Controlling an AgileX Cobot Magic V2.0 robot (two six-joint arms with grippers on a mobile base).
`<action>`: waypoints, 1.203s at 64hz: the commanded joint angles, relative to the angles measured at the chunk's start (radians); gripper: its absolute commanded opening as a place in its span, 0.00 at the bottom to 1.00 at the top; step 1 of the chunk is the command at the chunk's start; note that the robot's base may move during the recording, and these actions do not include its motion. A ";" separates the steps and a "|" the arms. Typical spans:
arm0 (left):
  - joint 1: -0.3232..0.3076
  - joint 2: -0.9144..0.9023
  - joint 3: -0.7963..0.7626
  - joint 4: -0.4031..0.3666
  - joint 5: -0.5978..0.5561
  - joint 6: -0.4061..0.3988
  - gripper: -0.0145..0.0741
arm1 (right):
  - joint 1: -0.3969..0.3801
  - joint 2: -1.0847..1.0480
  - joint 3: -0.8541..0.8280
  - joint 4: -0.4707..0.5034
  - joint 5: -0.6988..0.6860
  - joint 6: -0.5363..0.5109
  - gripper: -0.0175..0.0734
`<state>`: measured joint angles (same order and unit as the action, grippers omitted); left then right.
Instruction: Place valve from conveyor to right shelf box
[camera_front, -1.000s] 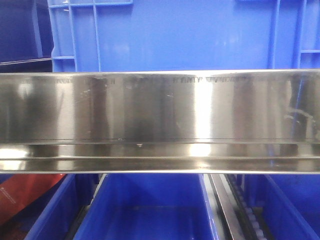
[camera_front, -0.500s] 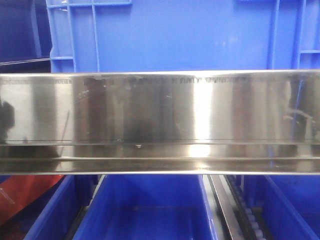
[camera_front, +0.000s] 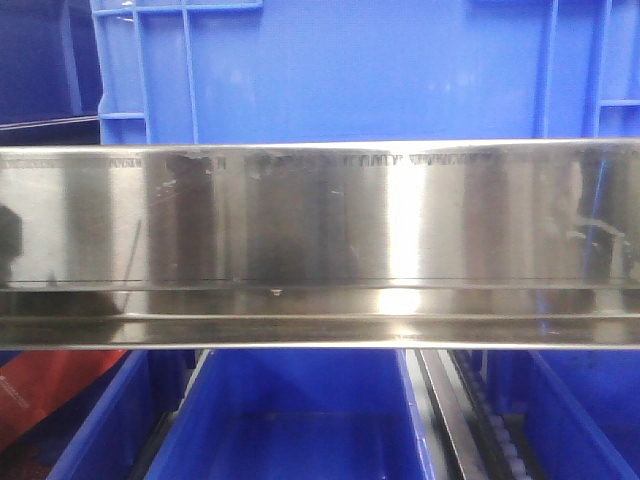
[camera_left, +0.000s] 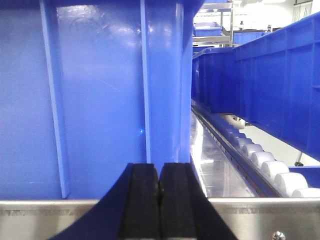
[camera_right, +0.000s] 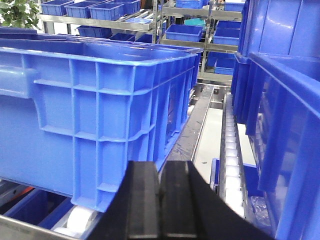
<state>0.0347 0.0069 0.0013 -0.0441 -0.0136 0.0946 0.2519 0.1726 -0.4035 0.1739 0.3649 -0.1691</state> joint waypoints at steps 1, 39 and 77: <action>0.002 -0.007 -0.001 0.004 -0.014 -0.004 0.04 | -0.003 -0.002 0.001 -0.007 -0.028 -0.004 0.02; 0.002 -0.007 -0.001 0.004 -0.014 -0.004 0.04 | -0.003 -0.002 0.001 -0.007 -0.030 -0.004 0.02; 0.002 -0.007 -0.001 0.004 -0.014 -0.004 0.04 | -0.300 -0.132 0.304 -0.033 -0.254 0.140 0.02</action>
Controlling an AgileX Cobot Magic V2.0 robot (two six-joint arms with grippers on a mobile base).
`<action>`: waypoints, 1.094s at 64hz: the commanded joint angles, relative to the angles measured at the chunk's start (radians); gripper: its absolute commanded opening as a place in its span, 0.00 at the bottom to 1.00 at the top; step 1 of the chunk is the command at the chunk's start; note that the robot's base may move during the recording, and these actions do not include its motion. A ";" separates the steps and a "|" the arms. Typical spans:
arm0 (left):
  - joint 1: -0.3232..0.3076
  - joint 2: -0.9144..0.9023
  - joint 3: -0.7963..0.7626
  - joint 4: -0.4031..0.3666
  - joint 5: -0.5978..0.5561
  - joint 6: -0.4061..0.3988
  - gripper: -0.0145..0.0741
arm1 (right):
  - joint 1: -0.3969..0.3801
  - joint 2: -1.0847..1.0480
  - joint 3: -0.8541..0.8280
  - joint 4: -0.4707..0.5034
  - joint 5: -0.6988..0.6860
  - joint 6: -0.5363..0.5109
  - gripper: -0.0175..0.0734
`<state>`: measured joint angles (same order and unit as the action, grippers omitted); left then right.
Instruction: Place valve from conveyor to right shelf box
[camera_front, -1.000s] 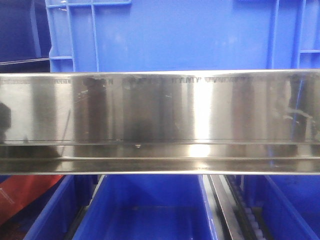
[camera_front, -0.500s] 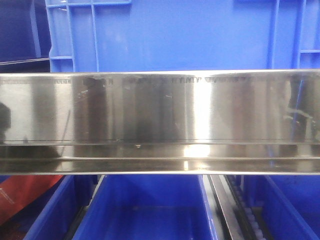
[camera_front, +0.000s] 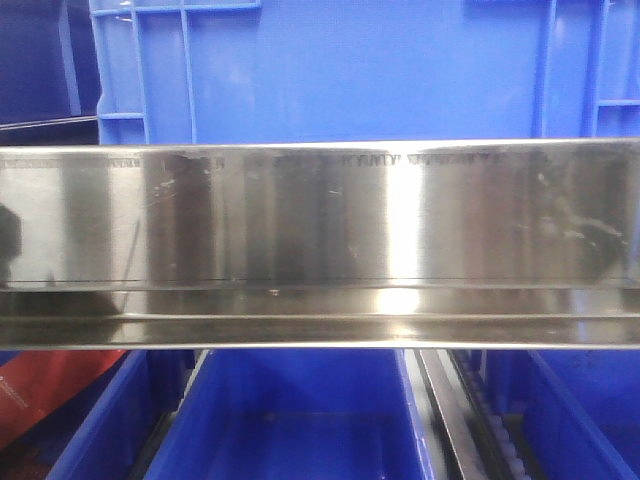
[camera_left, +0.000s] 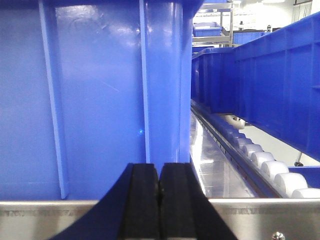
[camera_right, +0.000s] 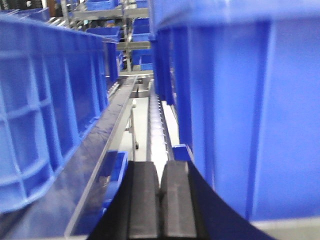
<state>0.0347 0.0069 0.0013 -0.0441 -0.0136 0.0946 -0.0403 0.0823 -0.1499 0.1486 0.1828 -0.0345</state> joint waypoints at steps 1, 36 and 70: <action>0.002 -0.007 -0.001 0.004 -0.014 -0.004 0.04 | -0.008 -0.050 0.060 -0.008 -0.079 0.006 0.02; 0.002 -0.007 -0.001 0.004 -0.014 -0.004 0.04 | 0.032 -0.082 0.150 -0.063 -0.103 0.004 0.02; 0.002 -0.007 -0.001 0.004 -0.014 -0.004 0.04 | 0.032 -0.082 0.150 -0.063 -0.105 0.004 0.02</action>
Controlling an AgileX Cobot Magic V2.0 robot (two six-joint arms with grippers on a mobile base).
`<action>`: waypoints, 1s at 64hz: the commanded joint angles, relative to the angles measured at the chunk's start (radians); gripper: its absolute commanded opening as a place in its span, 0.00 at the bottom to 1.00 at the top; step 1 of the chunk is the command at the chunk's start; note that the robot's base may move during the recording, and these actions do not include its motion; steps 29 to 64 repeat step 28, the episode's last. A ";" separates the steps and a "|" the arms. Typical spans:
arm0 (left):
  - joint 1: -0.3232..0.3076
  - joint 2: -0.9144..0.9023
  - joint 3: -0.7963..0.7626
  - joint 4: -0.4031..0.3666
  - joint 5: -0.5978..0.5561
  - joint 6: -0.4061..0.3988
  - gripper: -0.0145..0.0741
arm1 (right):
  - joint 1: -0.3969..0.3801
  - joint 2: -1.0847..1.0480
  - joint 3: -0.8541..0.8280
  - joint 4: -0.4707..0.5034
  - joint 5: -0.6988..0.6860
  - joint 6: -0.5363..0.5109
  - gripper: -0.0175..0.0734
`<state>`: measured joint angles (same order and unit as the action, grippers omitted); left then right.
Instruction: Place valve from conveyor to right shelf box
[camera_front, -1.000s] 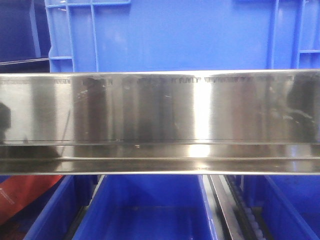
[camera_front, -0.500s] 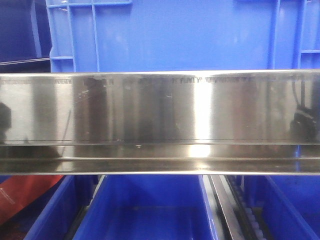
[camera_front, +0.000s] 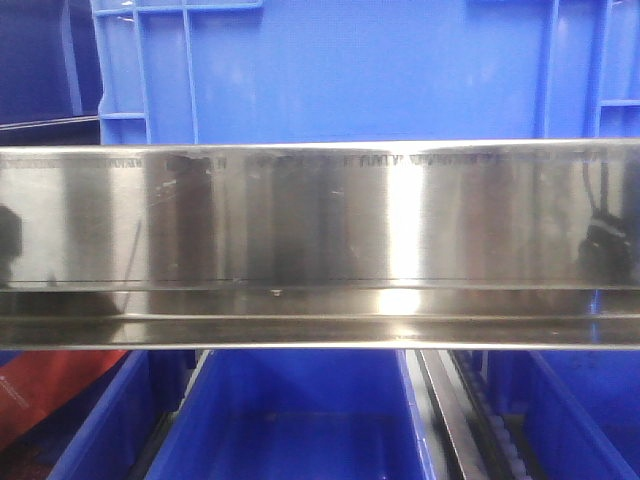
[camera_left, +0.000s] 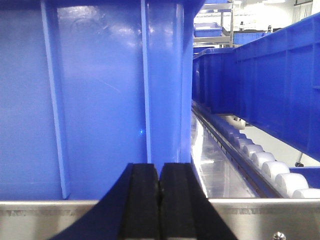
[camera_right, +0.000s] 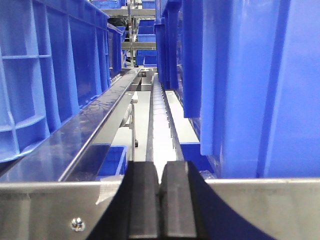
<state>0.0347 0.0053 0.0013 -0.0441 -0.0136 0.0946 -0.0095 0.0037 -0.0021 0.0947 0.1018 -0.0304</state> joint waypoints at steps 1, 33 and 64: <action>0.002 -0.005 -0.001 0.004 -0.014 -0.004 0.04 | 0.001 -0.004 0.002 -0.009 -0.024 -0.001 0.02; 0.002 -0.005 -0.001 0.004 -0.014 -0.004 0.04 | 0.001 -0.004 0.002 -0.009 -0.024 -0.001 0.02; 0.002 -0.005 -0.001 0.004 -0.014 -0.004 0.04 | 0.001 -0.004 0.002 -0.009 -0.024 -0.001 0.02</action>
